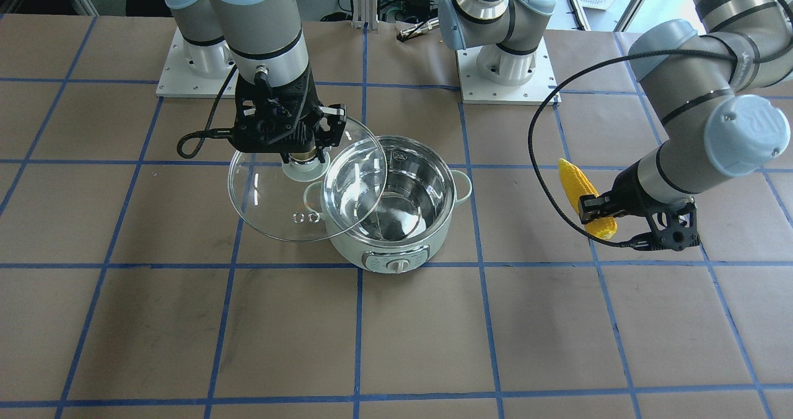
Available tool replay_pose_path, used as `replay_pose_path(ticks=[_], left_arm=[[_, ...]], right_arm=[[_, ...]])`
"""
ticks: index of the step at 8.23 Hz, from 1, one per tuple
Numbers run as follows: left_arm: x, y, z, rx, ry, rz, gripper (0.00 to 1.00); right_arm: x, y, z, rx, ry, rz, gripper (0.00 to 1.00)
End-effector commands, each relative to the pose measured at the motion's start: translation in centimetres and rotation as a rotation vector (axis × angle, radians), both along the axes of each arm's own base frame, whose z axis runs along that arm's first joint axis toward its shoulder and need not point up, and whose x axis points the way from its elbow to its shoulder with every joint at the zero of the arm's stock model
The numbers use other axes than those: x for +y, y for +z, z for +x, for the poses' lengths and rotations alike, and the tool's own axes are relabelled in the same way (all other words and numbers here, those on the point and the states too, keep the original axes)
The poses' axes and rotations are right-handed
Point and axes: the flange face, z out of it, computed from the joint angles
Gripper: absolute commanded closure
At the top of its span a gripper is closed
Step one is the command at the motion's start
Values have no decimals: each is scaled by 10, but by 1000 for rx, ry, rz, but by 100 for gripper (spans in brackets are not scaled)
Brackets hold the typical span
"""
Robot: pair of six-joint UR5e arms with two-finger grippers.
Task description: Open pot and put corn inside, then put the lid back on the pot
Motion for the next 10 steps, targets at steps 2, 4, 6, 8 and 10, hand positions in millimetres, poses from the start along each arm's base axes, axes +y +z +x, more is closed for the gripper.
replay_pose_path(ticks=[2, 4, 6, 8, 10], left_arm=[[16, 64, -132, 25, -117, -128, 100], [41, 63, -221, 22, -140, -126, 100], [57, 58, -268, 66, -129, -113, 100], [62, 53, -288, 152, -48, -82, 100], [55, 23, -302, 143, -70, -38, 100]], right_arm=[[10, 21, -18, -2, 13, -1, 100], [6, 37, -51, -22, -68, -10, 100], [6, 39, -64, 1, -70, 1, 100], [8, 40, -65, -6, -69, -1, 100], [4, 37, -67, 2, 27, -5, 100]])
